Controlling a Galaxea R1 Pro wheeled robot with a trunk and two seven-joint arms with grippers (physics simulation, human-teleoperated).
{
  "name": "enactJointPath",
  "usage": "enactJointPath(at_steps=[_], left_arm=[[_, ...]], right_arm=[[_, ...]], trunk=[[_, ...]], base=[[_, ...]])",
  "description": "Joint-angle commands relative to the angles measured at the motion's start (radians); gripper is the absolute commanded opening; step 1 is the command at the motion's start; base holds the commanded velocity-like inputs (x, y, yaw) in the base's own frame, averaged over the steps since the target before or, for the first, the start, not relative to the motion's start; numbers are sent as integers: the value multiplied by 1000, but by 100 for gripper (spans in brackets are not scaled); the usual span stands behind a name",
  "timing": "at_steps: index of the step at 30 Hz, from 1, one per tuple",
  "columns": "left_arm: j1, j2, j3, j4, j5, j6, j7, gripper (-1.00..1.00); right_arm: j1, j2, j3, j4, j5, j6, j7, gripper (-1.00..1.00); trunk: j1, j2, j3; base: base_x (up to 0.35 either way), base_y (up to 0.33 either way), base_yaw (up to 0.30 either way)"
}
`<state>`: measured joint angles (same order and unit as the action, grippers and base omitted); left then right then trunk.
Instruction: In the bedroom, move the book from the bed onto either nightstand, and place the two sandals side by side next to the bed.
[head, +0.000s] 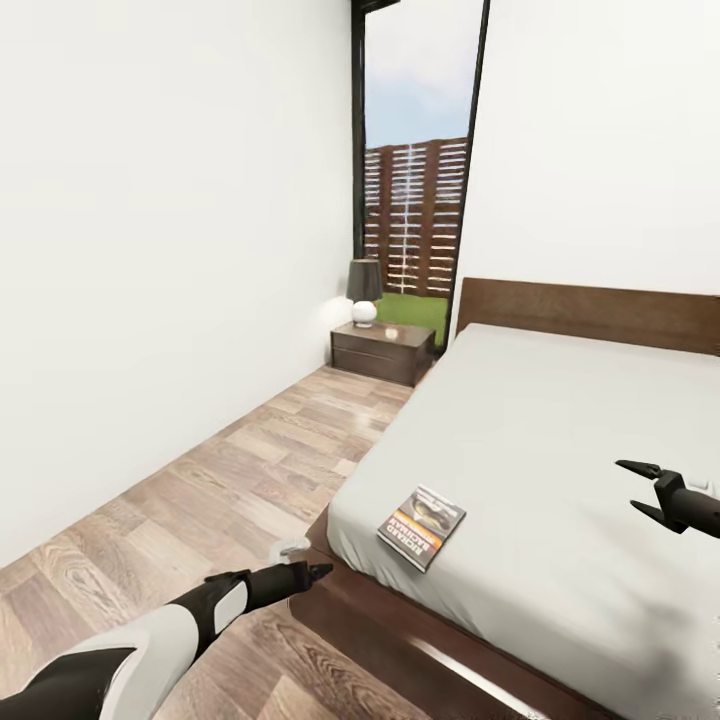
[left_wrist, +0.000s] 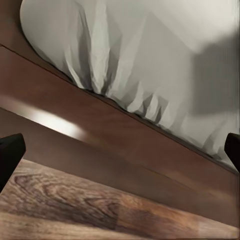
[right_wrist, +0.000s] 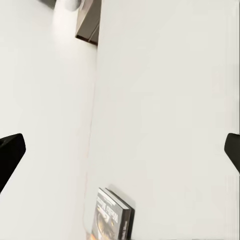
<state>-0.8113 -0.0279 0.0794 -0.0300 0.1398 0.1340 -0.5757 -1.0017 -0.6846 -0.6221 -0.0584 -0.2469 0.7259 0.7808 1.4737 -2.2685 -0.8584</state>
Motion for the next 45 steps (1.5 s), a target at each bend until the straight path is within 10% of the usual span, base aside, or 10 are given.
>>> enactJointPath(at_steps=[1,36,45], left_arm=[[1,-2,7,-1,4,9,-3,100],[6,-41,11,-1,12,14,-50,100],[13,-36,14,13,108,69,-196,100]], right_arm=[[0,0,5,0,-10,6,-1,100],[9,0,5,1,-4,-35,0,100],[9,0,5,1,-2,-36,-1,100]], trunk=[[0,0,-1],[0,0,-2],[0,0,-2]], base=[[0,0,-112],[0,0,-12],[0,0,0]])
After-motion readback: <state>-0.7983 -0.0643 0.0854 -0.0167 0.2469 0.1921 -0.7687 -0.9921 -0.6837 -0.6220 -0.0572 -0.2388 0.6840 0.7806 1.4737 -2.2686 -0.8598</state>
